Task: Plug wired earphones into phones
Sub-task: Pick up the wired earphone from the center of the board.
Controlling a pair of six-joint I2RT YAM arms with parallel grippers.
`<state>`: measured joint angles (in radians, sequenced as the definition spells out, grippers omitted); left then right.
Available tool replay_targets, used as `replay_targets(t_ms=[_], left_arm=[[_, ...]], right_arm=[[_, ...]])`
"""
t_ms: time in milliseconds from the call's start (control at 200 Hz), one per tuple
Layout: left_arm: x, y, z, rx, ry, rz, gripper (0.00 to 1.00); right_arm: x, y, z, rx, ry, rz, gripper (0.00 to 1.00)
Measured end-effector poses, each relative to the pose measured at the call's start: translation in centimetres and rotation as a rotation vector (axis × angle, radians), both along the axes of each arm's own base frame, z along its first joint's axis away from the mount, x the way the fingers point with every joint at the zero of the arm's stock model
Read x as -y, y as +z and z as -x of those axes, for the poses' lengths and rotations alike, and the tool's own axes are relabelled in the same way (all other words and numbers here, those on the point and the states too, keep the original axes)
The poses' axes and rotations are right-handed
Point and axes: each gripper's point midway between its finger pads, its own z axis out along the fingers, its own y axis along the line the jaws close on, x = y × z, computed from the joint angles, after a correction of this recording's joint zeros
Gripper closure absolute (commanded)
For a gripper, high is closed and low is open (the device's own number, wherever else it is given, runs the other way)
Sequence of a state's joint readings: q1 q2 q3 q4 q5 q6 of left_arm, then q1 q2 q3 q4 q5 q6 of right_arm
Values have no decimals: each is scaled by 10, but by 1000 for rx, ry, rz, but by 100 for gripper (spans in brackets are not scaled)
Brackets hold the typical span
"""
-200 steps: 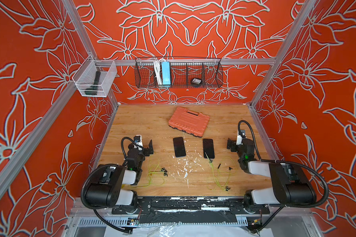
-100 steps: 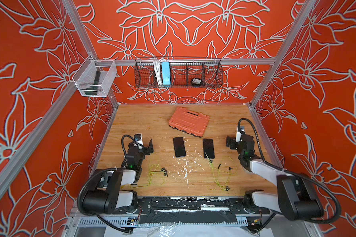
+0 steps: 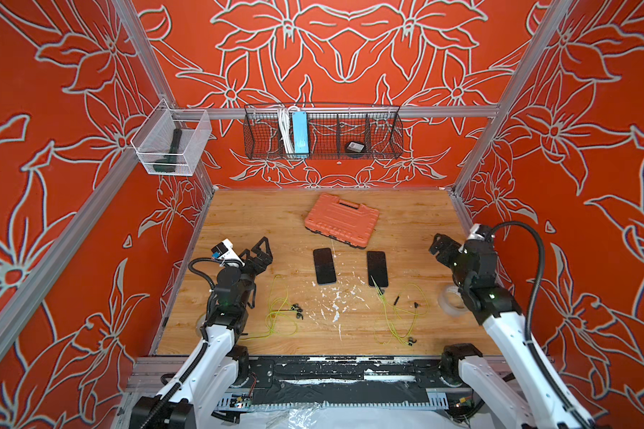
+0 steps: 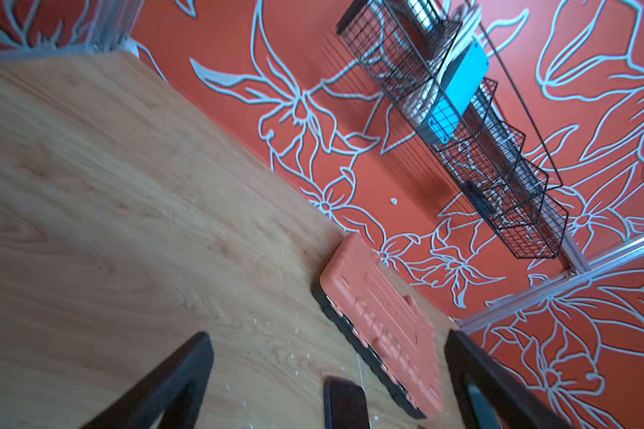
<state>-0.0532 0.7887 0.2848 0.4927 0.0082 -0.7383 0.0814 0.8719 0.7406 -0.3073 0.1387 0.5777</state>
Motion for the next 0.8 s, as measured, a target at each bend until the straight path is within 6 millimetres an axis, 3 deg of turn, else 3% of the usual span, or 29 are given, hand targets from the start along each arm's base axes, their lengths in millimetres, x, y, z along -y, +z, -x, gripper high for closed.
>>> replay_targets(t_ms=[140,310,405,621,801], left_arm=[[22,4,1,-37,-104,50,1],[69,-24,16,-163,-276,52,3],[86,-31,23,-202,-336,42,5],[92,-42,26,-247,-356,36,10],[99,-45,28,-257,-380,28,12]], right_arm=[[-29,-41,2,-204,103,-70,20],[-66,-72,37,-388,213,-62,21],[-82,-83,62,-463,248,-45,34],[-56,-119,118,-544,144,-44,56],[-50,-149,132,-644,106,-31,63]])
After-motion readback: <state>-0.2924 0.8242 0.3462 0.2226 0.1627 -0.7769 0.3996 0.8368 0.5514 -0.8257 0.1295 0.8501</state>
